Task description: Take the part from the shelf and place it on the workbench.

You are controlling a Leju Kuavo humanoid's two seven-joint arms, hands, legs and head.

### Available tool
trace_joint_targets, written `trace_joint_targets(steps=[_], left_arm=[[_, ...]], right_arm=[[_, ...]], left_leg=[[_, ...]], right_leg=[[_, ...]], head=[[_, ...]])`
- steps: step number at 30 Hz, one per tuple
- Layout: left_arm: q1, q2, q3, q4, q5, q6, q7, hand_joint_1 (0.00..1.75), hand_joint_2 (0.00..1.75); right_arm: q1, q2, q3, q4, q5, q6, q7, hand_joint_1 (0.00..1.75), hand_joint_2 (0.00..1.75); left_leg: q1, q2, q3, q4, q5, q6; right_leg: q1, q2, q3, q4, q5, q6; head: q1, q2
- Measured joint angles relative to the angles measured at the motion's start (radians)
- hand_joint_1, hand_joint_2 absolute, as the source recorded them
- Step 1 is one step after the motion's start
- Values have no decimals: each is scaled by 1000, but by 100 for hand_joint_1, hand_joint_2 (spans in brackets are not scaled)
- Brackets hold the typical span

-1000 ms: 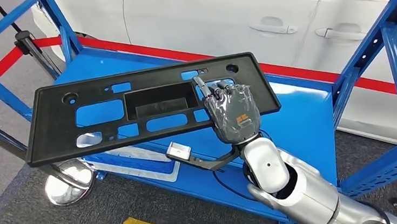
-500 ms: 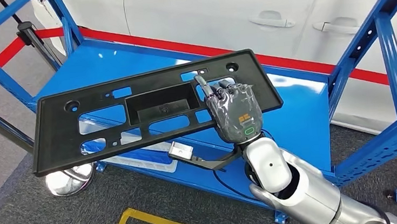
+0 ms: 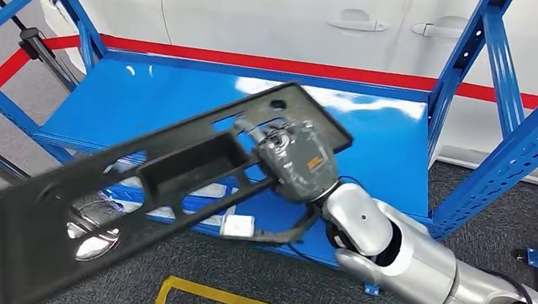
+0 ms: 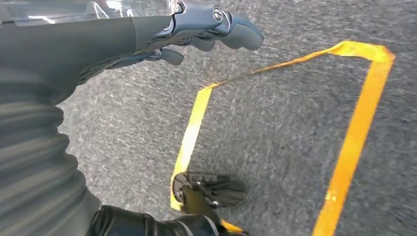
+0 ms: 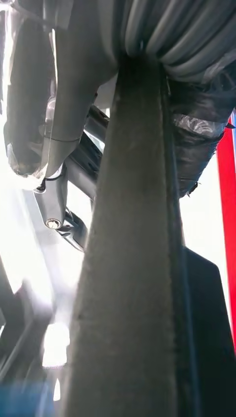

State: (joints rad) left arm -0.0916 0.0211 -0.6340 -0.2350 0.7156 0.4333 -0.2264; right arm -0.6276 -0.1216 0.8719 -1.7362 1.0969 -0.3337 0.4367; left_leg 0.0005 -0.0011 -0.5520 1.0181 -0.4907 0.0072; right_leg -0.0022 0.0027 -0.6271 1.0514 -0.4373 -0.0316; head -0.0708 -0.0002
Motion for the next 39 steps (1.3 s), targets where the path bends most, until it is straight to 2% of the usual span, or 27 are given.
trace_joint_targets(steps=[2,4,6,8,9,10,11,13,14,15,17,19,20,21,23,24,25,26,28,29,30,33,34,35,37,38,39], left_arm=[[-4,1,0,0,2,0,0,0,175],[-6,1,0,0,4,0,0,0,175],[-4,1,0,0,5,0,1,0,175],[-3,2,0,0,5,1,1,0,175],[-2,2,0,0,5,1,1,0,175],[-2,2,0,0,5,1,1,0,175],[-2,2,0,0,5,1,1,0,175],[-2,1,0,0,5,1,1,0,175],[-2,1,0,0,5,1,1,0,175],[-2,1,0,0,5,1,0,0,175],[0,1,0,0,5,1,0,0,175],[2,2,0,0,7,1,0,0,175],[3,2,0,0,8,2,0,0,175],[3,2,0,0,8,2,0,0,175],[3,2,0,0,10,2,0,0,175],[3,2,0,0,11,2,0,0,175],[4,2,0,0,12,2,0,0,175],[4,3,0,0,14,2,0,0,175],[3,4,0,0,16,2,-1,0,175],[1,5,0,0,17,2,-1,0,175],[1,4,0,0,18,2,-1,0,175],[3,4,0,0,22,2,-2,0,175],[3,3,0,0,23,2,-2,0,175],[3,3,0,0,24,2,-2,0,175],[2,3,0,0,25,2,-2,0,175],[2,4,0,0,25,1,-1,0,175],[2,4,0,0,24,1,-1,0,175]], right_arm=[[-6,34,26,-4,-4,0,-6,175,175],[-10,52,37,-6,-5,-3,4,175,175],[-15,56,38,-8,-10,-7,9,175,175],[-16,58,39,-8,-12,-9,11,175,175],[-16,58,40,-8,-12,-9,12,175,175],[-16,59,42,-8,-12,-9,12,175,175],[-17,59,45,-8,-12,-10,12,175,175],[-18,61,49,-9,-12,-10,12,175,175],[-19,63,51,-9,-12,-10,12,175,175],[-21,65,51,-9,-12,-10,12,175,175],[-22,67,51,-10,-14,-11,12,175,175],[-24,68,52,-10,-20,-15,12,175,175],[-25,68,52,-10,-25,-18,12,175,175],[-26,69,52,-10,-29,-22,13,175,175],[-27,70,52,-10,-35,-30,15,175,175],[-27,70,52,-10,-38,-33,16,175,175],[-27,70,52,-10,-40,-35,17,175,175],[-27,70,52,-10,-42,-36,19,175,175],[-27,70,52,-10,-45,-37,20,175,175],[-28,70,52,-11,-46,-37,21,175,175],[-29,70,52,-11,-48,-37,22,175,175],[-32,69,52,-11,-58,-39,24,175,175],[-33,69,52,-11,-61,-39,24,175,175],[-34,68,52,-11,-64,-39,24,175,175],[-36,67,52,-11,-69,-39,26,175,175],[-37,66,52,-11,-72,-39,27,175,175],[-37,66,52,-11,-75,-39,28,175,175]], left_leg=[[-5,-1,0,-15,15,5],[1,1,1,-34,33,14],[7,3,-6,-46,48,21],[8,2,-23,-42,56,23],[8,3,-32,-38,60,22],[9,3,-42,-32,63,20],[10,3,-51,-25,66,18],[12,3,-69,-10,69,11],[12,2,-77,-5,72,6],[11,2,-82,-2,76,0],[12,1,-89,-2,87,-14],[15,0,-98,8,75,-26],[16,-1,-109,34,48,-31],[18,-1,-127,81,8,-36],[21,-1,-169,210,-69,-46],[22,-1,-179,257,-87,-49],[24,-1,-173,270,-85,-52],[25,0,-146,244,-66,-54],[28,-1,-56,112,-20,-58],[27,-3,-17,50,-7,-56],[25,-5,4,11,-4,-53],[21,-8,4,-6,3,-32],[21,-6,0,-8,9,-22],[22,-4,-5,-10,16,-11],[18,-1,-20,-12,31,9],[15,0,-31,-11,37,15],[12,0,-41,-10,43,19]], right_leg=[[-4,-1,-2,-7,12,13],[-5,-3,-5,3,-5,23],[-5,-3,-34,83,-73,31],[-9,-2,-76,206,-144,39],[-10,-3,-83,243,-157,42],[-11,-3,-73,245,-151,45],[-12,-3,-43,208,-128,46],[-13,-2,42,77,-85,43],[-10,-2,69,28,-73,38],[-7,-1,81,0,-69,32],[-1,0,75,-7,-60,20],[-5,-3,68,-14,-46,7],[-7,-6,63,-17,-38,-1],[-9,-8,57,-19,-31,-7],[-9,-10,39,-18,-17,-12],[-9,-10,28,-18,-10,-12],[-9,-10,18,-17,-4,-10],[-11,-9,8,-16,3,-7],[-13,-8,-8,-12,13,2],[-13,-7,-15,-9,18,8],[-12,-7,-19,-7,23,15],[-10,-5,-25,-7,37,32],[-11,-5,-29,0,28,37],[-12,-4,-39,23,3,41],[-13,-4,-75,126,-80,44],[-12,-4,-94,192,-119,45],[-12,-4,-105,242,-143,43]], head=[[-1,0],[1,0],[7,0],[10,0],[11,0],[10,0],[11,0],[11,0],[10,0],[10,0],[9,0],[9,0],[7,0],[6,0],[4,0],[4,0],[4,0],[4,0],[3,0],[3,0],[3,0],[3,0],[4,0],[6,0],[10,0],[12,0],[12,0]])
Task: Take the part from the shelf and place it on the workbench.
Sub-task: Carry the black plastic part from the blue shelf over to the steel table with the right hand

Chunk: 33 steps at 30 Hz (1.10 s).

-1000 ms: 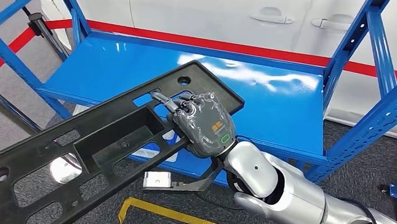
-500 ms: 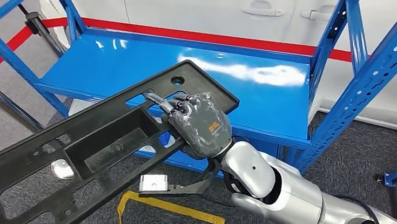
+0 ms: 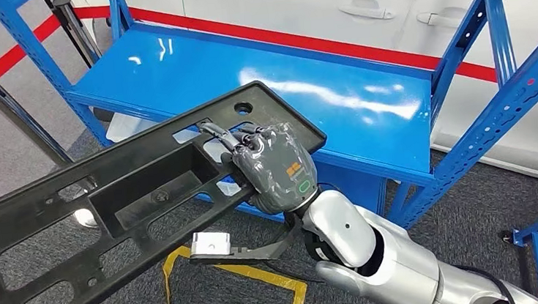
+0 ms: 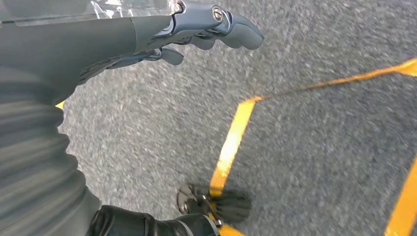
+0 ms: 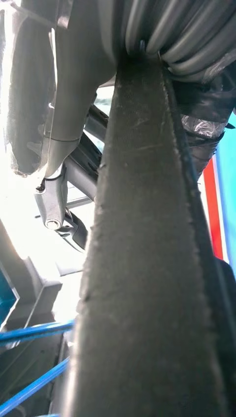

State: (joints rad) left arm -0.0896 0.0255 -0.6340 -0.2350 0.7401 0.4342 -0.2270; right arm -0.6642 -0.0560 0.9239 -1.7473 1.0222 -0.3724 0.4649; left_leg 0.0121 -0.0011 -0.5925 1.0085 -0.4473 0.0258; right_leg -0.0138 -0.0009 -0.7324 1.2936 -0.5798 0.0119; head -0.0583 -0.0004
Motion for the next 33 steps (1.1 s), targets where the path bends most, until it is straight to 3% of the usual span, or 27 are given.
trace_joint_targets(steps=[1,2,5,7,10,12,14,15,16,17,18,20,21,22,25,27,30,31,32,33], left_arm=[[0,0,0,0,0,0,0,0,175],[0,0,0,0,0,0,1,0,175],[0,-3,0,0,1,-1,1,0,175],[-1,-5,0,0,2,-1,0,0,175],[-1,-2,0,0,3,-1,0,0,175],[1,-1,0,0,4,-1,0,0,175],[2,-1,0,0,5,-1,0,0,175],[2,-1,0,0,5,-1,0,0,175],[2,-1,0,0,5,-1,0,0,175],[2,0,0,0,5,-1,0,0,175],[2,1,0,0,5,0,0,0,175],[-1,1,0,0,5,0,0,0,175],[-2,0,0,0,5,0,0,0,175],[-3,0,0,0,6,0,1,0,175],[-2,0,0,0,7,0,2,0,175],[-2,0,0,0,10,1,2,0,175],[-4,2,0,0,11,3,2,0,175],[-3,2,0,0,11,4,2,0,175],[-3,2,0,0,11,4,2,0,175],[-3,2,0,0,11,4,2,0,175]], right_arm=[[0,-1,0,0,-3,0,1,175,175],[0,-1,0,0,-5,1,2,175,175],[-2,-2,0,0,-10,1,3,175,175],[-8,-1,0,1,-11,1,3,175,175],[-15,-2,0,2,-13,2,3,175,175],[-16,-1,1,2,-16,2,4,175,175],[-17,-1,2,3,-20,2,4,175,175],[-16,-1,3,3,-21,2,4,175,175],[-15,-1,4,3,-23,2,4,175,175],[-15,-1,6,3,-24,2,4,175,175],[-15,-1,7,4,-24,2,4,175,175],[-16,-1,10,4,-27,2,4,175,175],[-17,0,12,4,-28,2,4,175,175],[-17,0,14,4,-30,2,4,175,175],[-18,0,17,6,-38,2,4,175,175],[-18,0,17,8,-43,2,4,175,175],[-19,0,18,11,-48,1,5,175,175],[-19,0,18,12,-50,1,5,175,175],[-19,0,18,13,-52,1,5,175,175],[-20,0,19,15,-53,1,5,175,175]], left_leg=[[-4,0,-10,3,6,2],[-8,0,-20,6,11,2],[-16,-1,-40,12,23,1],[-14,0,-47,11,36,-7],[-12,-1,-55,3,46,-25],[-11,-3,-76,52,-8,-37],[-2,-3,-110,162,-91,-50],[3,-3,-125,222,-119,-58],[9,-3,-127,259,-126,-65],[14,-3,-117,271,-117,-74],[20,-2,-89,241,-90,-83],[29,-3,-4,116,-55,-102],[29,-4,26,66,-52,-102],[28,-6,42,35,-57,-99],[23,-6,27,32,-51,-65],[23,-3,9,31,-34,-38],[16,-2,-22,31,-8,-10],[12,-1,-33,31,0,-6],[7,-1,-43,31,8,-5],[3,-2,-53,31,16,-4]], right_leg=[[2,0,5,20,-3,-3],[6,0,29,1,11,-10],[23,1,159,-190,69,-46],[30,0,194,-259,77,-57],[26,-3,192,-286,108,-57],[15,-7,184,-305,131,-61],[12,-9,164,-305,146,-63],[10,-10,152,-301,153,-60],[7,-11,139,-296,158,-55],[3,-11,124,-289,163,-50],[-4,-12,111,-281,167,-45],[-12,-11,82,-257,172,-32],[-13,-10,71,-247,175,-24],[-12,-9,62,-239,179,-16],[-10,-6,51,-236,193,5],[-13,-6,32,-198,147,12],[-10,-4,-14,-28,19,9],[-7,-4,-18,17,3,6],[-3,-3,-7,32,7,0],[2,-3,21,12,27,-8]], head=[[0,0],[0,0],[-1,0],[0,0],[3,0],[1,0],[-1,0],[-1,0],[-1,0],[-1,0],[-1,0],[-3,0],[-5,0],[-6,0],[-5,0],[-4,0],[-1,0],[0,0],[0,0],[0,0]])
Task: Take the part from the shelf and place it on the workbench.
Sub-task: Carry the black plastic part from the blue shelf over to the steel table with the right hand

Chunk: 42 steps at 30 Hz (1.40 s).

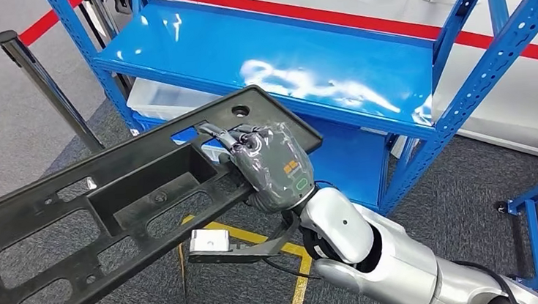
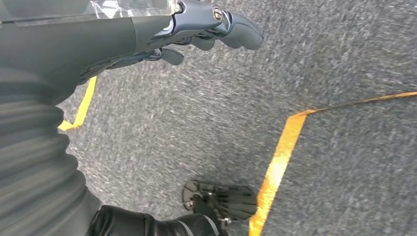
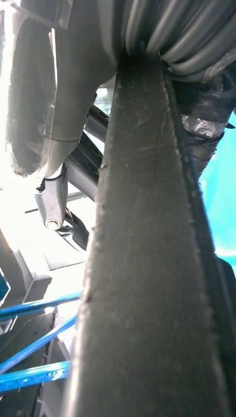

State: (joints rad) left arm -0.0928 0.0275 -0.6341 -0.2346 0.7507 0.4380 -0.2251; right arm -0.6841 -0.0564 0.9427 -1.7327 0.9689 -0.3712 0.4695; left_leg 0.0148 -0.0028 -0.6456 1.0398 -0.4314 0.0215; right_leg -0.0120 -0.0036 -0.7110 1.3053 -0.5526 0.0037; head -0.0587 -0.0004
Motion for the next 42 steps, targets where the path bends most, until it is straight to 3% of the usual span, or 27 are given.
trace_joint_targets(steps=[1,3,5,8,10,12,13,14,15,17,19,23,25,27,28,29,30,32,34,36,38,40,42], left_arm=[[0,0,0,0,0,0,0,0,175],[0,-2,0,0,-2,3,-2,0,175],[-2,-4,-1,0,-6,8,-7,0,175],[-3,-3,-3,0,-10,14,-13,0,175],[-1,-2,-3,0,-16,17,-14,0,175],[-1,-2,-4,0,-25,23,-15,0,175],[-1,-1,-5,0,-29,26,-15,0,175],[-2,0,-5,0,-31,28,-14,0,175],[-2,1,-6,0,-33,30,-14,0,175],[-4,3,-7,0,-35,32,-15,0,175],[-9,4,-10,0,-37,34,-17,0,175],[-10,5,-20,0,-34,38,-19,0,175],[-10,5,-22,0,-32,40,-20,0,175],[-9,6,-22,0,-32,42,-22,0,175],[-8,6,-23,0,-32,42,-23,0,175],[-7,6,-23,0,-32,43,-24,0,175],[-6,6,-23,0,-31,43,-24,0,175],[-6,6,-24,0,-31,44,-24,0,175],[-7,6,-25,0,-30,44,-24,0,175],[-7,5,-26,0,-30,44,-24,0,175],[-6,6,-27,0,-30,44,-24,0,175],[-6,8,-27,0,-29,44,-24,0,175],[-5,8,-27,0,-28,44,-24,0,175]], right_arm=[[-1,0,1,1,-1,0,0,175,175],[-7,0,3,2,-3,0,0,175,175],[-12,1,6,3,-4,-1,0,175,175],[-15,1,8,5,-6,-2,0,175,175],[-16,1,10,7,-6,-2,0,175,175],[-17,1,13,9,-7,-2,0,175,175],[-17,1,14,11,-7,-2,0,175,175],[-16,1,15,12,-7,-2,0,175,175],[-16,1,16,14,-7,-2,0,175,175],[-16,1,16,16,-7,-2,0,175,175],[-18,1,16,17,-7,-3,0,175,175],[-19,1,20,20,-13,-3,-1,175,175],[-19,1,22,20,-24,-3,-2,175,175],[-17,0,22,20,-36,-3,-2,175,175],[-16,0,22,21,-40,-3,-3,175,175],[-15,-1,22,21,-44,-3,-3,175,175],[-14,-2,22,21,-47,-3,-3,175,175],[-14,-4,22,21,-54,-4,-4,175,175],[-15,-4,22,21,-58,-5,-6,175,175],[-15,-5,22,21,-59,-6,-7,175,175],[-15,-7,22,21,-61,-6,-7,175,175],[-16,-7,22,21,-65,-5,-7,175,175],[-16,-7,23,21,-71,-2,-8,175,175]], left_leg=[[-4,-1,-8,0,7,0],[-8,-1,-19,-1,20,-3],[-4,1,-22,-7,35,-13],[0,0,-28,-16,44,-31],[0,-2,-50,35,-12,-42],[4,-2,-83,148,-89,-53],[7,-2,-94,198,-107,-58],[9,-1,-92,222,-104,-64],[13,-1,-73,211,-86,-70],[19,1,7,102,-50,-82],[18,-1,64,13,-48,-78],[14,-2,61,-2,-48,-37],[16,0,55,-7,-38,-19],[15,1,47,-7,-32,-8],[14,1,43,-7,-29,-5],[13,1,41,-7,-28,-4],[12,0,40,-6,-27,-4],[10,-1,41,-6,-26,-5],[7,-2,38,-6,-22,-11],[7,-1,33,-8,-16,-23],[7,-1,31,-8,-17,-34],[7,-1,8,40,-55,-41],[8,0,-41,156,-119,-46]], right_leg=[[7,1,44,-52,25,-13],[22,1,138,-189,42,-42],[33,1,182,-266,37,-55],[28,-1,182,-301,68,-53],[18,-3,173,-321,93,-55],[17,-4,155,-322,108,-56],[15,-4,145,-319,113,-53],[13,-5,134,-314,117,-49],[9,-5,124,-307,119,-46],[2,-5,103,-286,120,-38],[2,-4,86,-266,118,-27],[4,-1,71,-249,119,-4],[2,0,46,-190,74,4],[1,1,-3,-68,6,10],[1,1,-23,-14,-16,11],[1,1,-29,9,-19,11],[1,1,-17,-3,-4,8],[5,2,51,-122,57,-5],[12,3,106,-230,91,-19],[18,3,114,-256,92,-25],[14,2,115,-269,99,-30],[7,0,117,-284,110,-38],[7,-2,114,-286,115,-43]], head=[[0,0],[-2,0],[-1,0],[2,0],[-2,0],[-5,0],[-5,0],[-5,0],[-5,0],[-6,0],[-7,0],[-8,0],[-5,0],[-4,0],[-4,0],[-4,0],[-4,0],[-4,0],[-4,0],[-3,0],[-2,0],[-4,0],[-6,0]])
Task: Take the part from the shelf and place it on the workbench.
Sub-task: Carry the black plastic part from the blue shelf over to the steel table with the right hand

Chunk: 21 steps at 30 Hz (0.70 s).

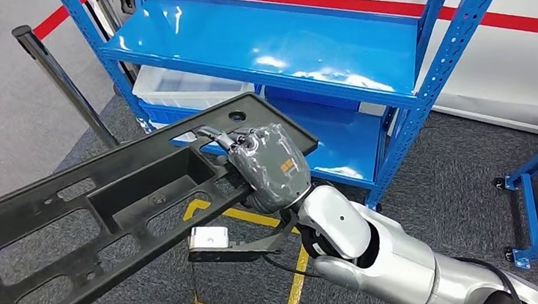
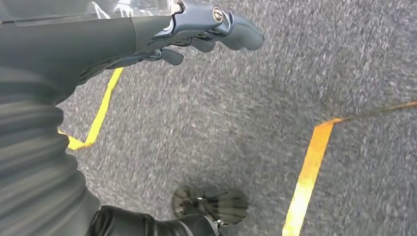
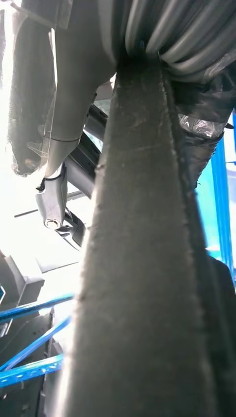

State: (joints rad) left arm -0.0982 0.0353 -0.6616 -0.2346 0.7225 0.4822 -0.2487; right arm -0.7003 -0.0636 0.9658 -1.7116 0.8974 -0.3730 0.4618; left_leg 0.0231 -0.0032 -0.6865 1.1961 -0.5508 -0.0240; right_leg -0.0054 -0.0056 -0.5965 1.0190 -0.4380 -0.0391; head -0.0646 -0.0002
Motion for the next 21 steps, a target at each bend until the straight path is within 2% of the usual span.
trace_joint_targets(steps=[1,2,3,4,5,7,8,11,12,13,16,17,18,19,20,21], left_arm=[[1,0,0,0,1,0,0,0,175],[2,1,0,0,1,0,1,0,175],[3,2,0,0,2,0,1,0,175],[4,3,0,0,2,0,1,0,175],[4,4,0,0,2,0,1,0,175],[1,5,-1,0,2,0,2,0,175],[-1,5,-1,0,2,0,2,0,175],[2,4,-1,0,4,1,3,0,175],[3,4,-1,0,4,1,3,0,175],[4,4,-1,0,5,1,3,0,175],[3,4,-1,0,5,2,3,0,175],[4,4,-1,0,5,2,3,0,175],[4,4,-1,0,6,2,4,0,175],[5,4,-1,0,7,2,4,0,175],[5,4,-1,0,7,2,4,0,175],[4,2,-2,0,8,2,4,0,175]], right_arm=[[0,0,1,0,-2,2,0,175,175],[1,0,3,0,-4,4,0,175,175],[1,0,5,0,-3,7,0,175,175],[1,0,6,0,-1,10,0,175,175],[1,0,7,0,2,12,0,175,175],[1,-1,8,0,10,15,2,175,175],[1,-1,8,-1,13,15,3,175,175],[2,-2,8,-2,17,15,5,175,175],[2,-2,8,-3,18,14,5,175,175],[1,-2,8,-4,20,14,5,175,175],[5,-6,8,-5,24,13,6,175,175],[8,-7,8,-5,25,13,6,175,175],[11,-9,8,-5,26,13,6,175,175],[12,-9,8,-6,27,13,6,175,175],[13,-10,8,-6,27,13,6,175,175],[13,-10,8,-7,27,13,6,175,175]], left_leg=[[0,0,-23,58,-23,-3],[0,0,-35,90,-29,-5],[1,0,-30,88,-17,-7],[1,1,-8,49,10,-8],[2,6,26,-14,42,-8],[-2,17,80,-122,75,-4],[-4,20,90,-146,77,0],[-4,13,87,-157,82,22],[-2,11,87,-161,87,30],[1,9,86,-164,91,37],[2,-3,80,-167,98,46],[2,-8,78,-166,99,47],[2,-15,77,-166,99,47],[2,-24,78,-166,100,46],[2,-33,78,-166,101,45],[3,-41,78,-166,102,43]], right_leg=[[1,0,-3,2,1,-1],[2,0,-6,5,1,-1],[1,0,-9,9,1,-1],[1,0,-11,13,0,0],[1,0,-13,18,-2,2],[4,-2,-19,29,-5,11],[7,-4,-22,33,-5,16],[9,-10,-28,36,-4,29],[9,-9,-34,46,-15,34],[8,-6,-45,74,-37,39],[1,1,-117,249,-133,48],[-2,1,-133,291,-145,50],[-3,2,-133,299,-137,50],[-4,4,-114,266,-111,47],[-4,12,-81,203,-75,43],[-4,32,-46,137,-47,35]], head=[[0,0],[0,0],[0,0],[0,0],[0,0],[0,0],[0,0],[1,0],[2,0],[3,0],[5,0],[5,0],[5,0],[5,0],[5,0],[5,0]])
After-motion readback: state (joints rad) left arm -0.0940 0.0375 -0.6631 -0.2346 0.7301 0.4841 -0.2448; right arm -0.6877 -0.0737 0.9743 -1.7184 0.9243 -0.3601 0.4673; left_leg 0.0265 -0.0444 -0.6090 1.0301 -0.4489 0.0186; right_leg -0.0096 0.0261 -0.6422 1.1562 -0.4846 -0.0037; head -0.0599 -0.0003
